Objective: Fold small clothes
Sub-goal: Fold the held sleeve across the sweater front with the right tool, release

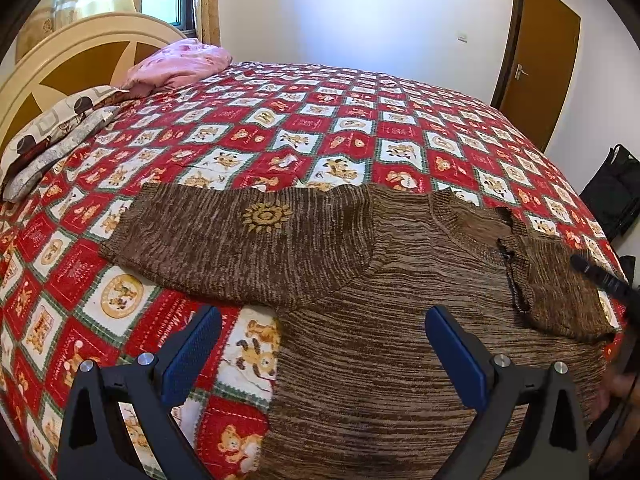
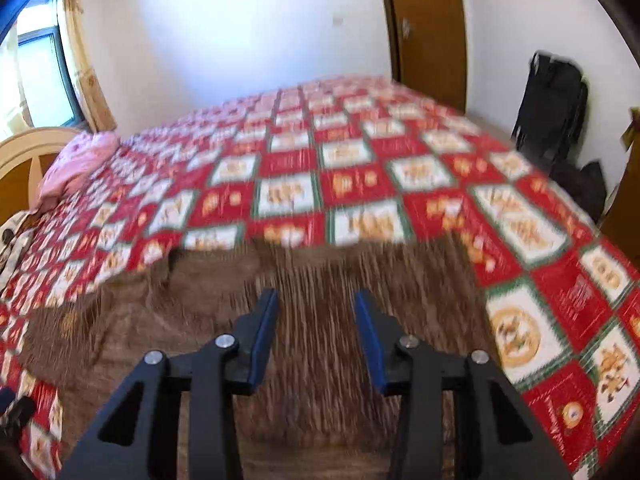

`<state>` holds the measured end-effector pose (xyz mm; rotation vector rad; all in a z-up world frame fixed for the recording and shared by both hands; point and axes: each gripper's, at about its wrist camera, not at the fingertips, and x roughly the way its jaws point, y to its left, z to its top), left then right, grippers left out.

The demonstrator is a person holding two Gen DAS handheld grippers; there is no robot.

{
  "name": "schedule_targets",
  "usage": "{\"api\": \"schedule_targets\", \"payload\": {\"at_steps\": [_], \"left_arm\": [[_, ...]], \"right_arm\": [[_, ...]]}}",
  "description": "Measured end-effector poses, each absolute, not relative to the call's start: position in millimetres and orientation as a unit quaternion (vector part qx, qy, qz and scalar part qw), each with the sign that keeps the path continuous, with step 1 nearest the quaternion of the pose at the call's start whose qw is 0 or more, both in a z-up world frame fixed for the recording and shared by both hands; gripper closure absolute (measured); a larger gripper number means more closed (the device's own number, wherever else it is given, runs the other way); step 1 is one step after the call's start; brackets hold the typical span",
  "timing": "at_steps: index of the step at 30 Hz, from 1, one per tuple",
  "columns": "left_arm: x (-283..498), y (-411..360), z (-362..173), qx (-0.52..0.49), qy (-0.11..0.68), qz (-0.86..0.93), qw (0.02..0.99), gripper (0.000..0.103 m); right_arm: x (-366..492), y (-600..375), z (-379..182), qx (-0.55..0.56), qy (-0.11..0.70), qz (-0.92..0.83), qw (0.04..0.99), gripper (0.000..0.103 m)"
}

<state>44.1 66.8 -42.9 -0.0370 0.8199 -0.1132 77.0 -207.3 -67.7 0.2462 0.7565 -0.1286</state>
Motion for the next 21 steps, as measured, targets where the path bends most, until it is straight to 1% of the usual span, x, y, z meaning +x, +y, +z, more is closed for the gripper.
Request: {"api": "schedule_targets", "payload": {"at_steps": [1,2,3,4,5,6,7,9,11,13,14,15,16,17,21], "left_arm": [[43,65,-43,-0.017,0.399,-0.058,0.915,0.001],[42,64,-42,-0.014,0.399,-0.059,0.915,0.001],[41,62,-42,-0.008,0.399,-0.059,0.915,0.001],[40,61,-41,-0.003,0.397,-0.058,0.916,0.001],[39,61,-40,0.002,0.394,-0.057,0.917,0.001],[38,60,-38,0.006,0.391,-0.057,0.918,0.001],[37,60,-38,0.01,0.389,-0.056,0.92,0.001],[39,61,-38,0.014,0.388,-0.051,0.92,0.001],[41,62,-39,0.008,0.393,-0.051,0.918,0.001],[42,63,-40,0.003,0.398,-0.052,0.916,0.001],[42,62,-41,0.003,0.399,-0.052,0.915,0.001],[41,62,-41,0.004,0.399,-0.052,0.916,0.001],[41,62,-41,0.004,0.398,-0.052,0.916,0.001],[41,61,-41,0.006,0.397,-0.052,0.916,0.001],[40,58,-39,0.009,0.392,-0.055,0.918,0.001]], "right_arm": [[78,-202,-74,0.12,0.376,-0.055,0.917,0.058],[80,-195,-80,0.124,0.383,-0.046,0.914,0.056],[77,-187,-82,0.129,0.386,-0.038,0.912,0.047],[74,-181,-84,0.134,0.39,-0.03,0.911,0.042],[77,-171,-87,0.132,0.392,-0.02,0.91,0.034],[75,-163,-89,0.123,0.394,-0.016,0.911,0.031],[77,-151,-91,0.103,0.395,-0.013,0.913,0.03],[79,-134,-93,0.053,0.396,-0.023,0.916,0.024],[87,-124,-98,0.004,0.395,-0.056,0.917,0.024],[98,-125,-107,-0.015,0.405,-0.081,0.911,0.028],[102,-131,-110,0.008,0.413,-0.066,0.908,0.044],[101,-136,-109,0.025,0.412,-0.057,0.909,0.067],[101,-138,-106,0.023,0.41,-0.065,0.91,0.082],[101,-139,-106,0.021,0.411,-0.063,0.909,0.092],[92,-142,-101,0.053,0.403,-0.054,0.912,0.092]]}}
